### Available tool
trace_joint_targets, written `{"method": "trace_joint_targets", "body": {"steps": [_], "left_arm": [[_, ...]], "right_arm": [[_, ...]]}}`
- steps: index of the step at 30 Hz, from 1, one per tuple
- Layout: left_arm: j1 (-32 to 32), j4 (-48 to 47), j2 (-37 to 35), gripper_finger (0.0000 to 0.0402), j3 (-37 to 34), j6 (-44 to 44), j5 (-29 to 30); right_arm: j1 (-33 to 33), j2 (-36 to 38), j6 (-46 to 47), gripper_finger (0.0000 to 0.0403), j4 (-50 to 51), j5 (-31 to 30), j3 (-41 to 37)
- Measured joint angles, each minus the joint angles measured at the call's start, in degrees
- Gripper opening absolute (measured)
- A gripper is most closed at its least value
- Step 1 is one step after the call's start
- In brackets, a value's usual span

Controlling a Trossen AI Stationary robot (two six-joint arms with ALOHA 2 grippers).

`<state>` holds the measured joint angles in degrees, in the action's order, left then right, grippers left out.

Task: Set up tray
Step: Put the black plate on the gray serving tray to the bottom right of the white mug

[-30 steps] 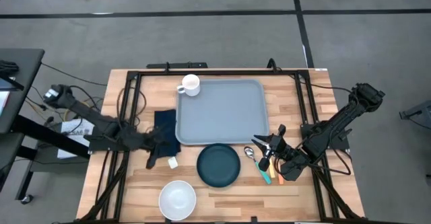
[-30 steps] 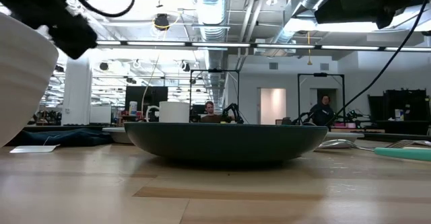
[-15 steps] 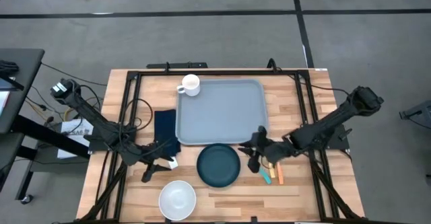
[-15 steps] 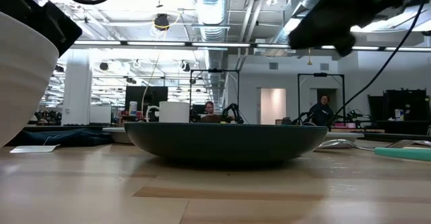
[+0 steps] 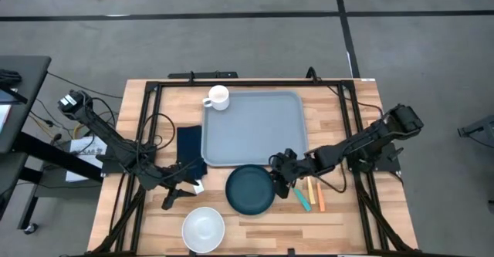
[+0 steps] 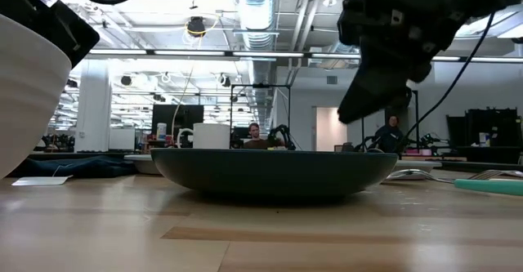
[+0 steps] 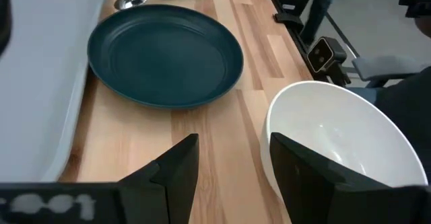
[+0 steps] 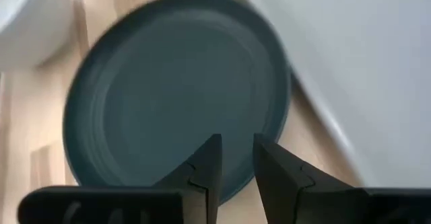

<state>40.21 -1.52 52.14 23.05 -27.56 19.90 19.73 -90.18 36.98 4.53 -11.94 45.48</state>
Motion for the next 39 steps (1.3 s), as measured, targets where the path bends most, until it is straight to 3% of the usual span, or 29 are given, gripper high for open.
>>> {"method": "trace_joint_targets", "body": {"steps": [10,39], "left_arm": [[0.0,0.02,0.0,0.0171,0.0,0.25,-0.06],[0.0,0.16,0.0,0.0171,0.02,0.23,-0.04]], "right_arm": [[-0.37,-5.77,0.53,0.0076,0.08,0.08,0.07],[-0.37,-5.76,0.63,0.0076,-0.76,0.15,0.02]]}}
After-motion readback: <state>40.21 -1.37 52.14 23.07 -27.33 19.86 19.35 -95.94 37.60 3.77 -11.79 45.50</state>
